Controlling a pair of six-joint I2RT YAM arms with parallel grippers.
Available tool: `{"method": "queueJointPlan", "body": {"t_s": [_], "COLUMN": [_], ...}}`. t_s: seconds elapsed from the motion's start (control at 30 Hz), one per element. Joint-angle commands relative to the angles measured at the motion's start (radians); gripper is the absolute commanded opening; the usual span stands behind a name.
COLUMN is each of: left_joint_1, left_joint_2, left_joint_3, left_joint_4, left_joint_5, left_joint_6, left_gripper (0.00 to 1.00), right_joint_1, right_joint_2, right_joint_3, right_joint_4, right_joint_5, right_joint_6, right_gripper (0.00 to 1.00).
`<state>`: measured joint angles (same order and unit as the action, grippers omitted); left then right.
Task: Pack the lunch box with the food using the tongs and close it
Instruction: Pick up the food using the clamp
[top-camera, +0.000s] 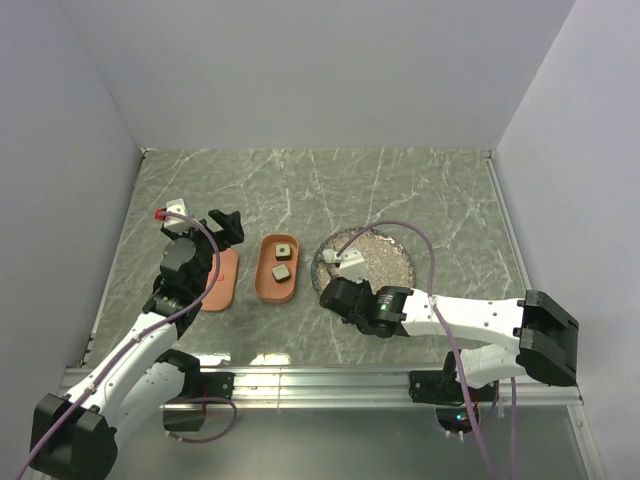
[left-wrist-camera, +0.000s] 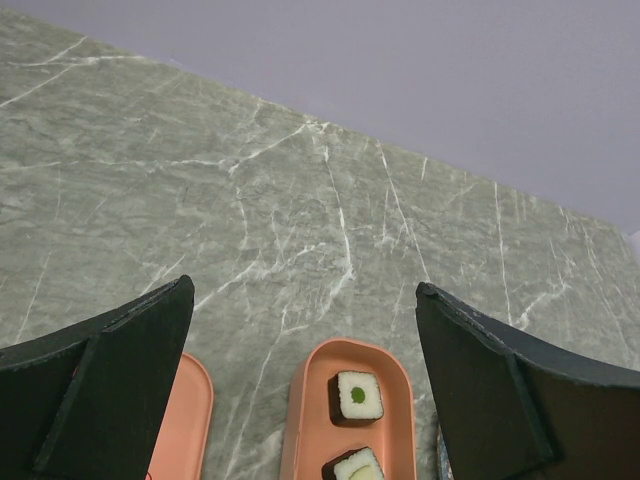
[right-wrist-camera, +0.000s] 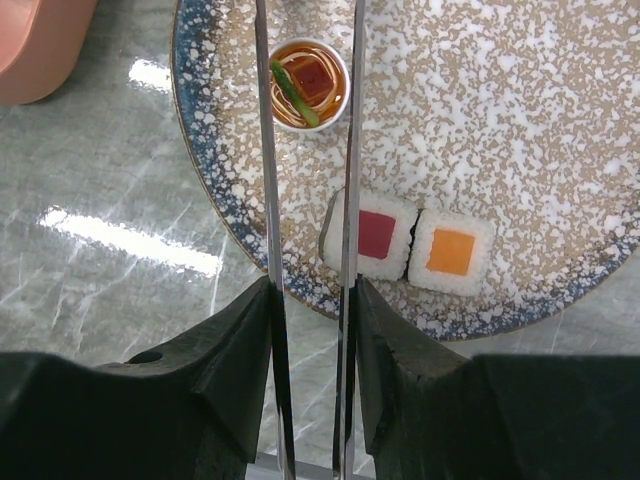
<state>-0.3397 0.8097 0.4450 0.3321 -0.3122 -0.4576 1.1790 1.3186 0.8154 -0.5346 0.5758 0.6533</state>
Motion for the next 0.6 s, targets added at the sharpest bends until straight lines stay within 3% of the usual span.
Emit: {"method": "queueJointPlan", "body": {"t_s": [0.0,0.57], "left_joint_1": [0.005,0.007], "left_joint_2": [-0.006,-0.003], "left_joint_3": [0.024,0.026], "left_joint_4": [0.05,0.048], "left_joint_5": [0.004,-0.001], "left_joint_6": [-0.006,-0.004], "left_gripper": [0.99,0.99], "right_joint_1": [-0.009,-0.005], "right_joint_2": [-0.031,-0.05], "right_joint_3": [0.036,0.136], "right_joint_4": [0.001,-0.05], "right_joint_5": [0.042,0.079], "right_joint_6": [-0.001,-0.06], "right_gripper": [0.36,0.31]}}
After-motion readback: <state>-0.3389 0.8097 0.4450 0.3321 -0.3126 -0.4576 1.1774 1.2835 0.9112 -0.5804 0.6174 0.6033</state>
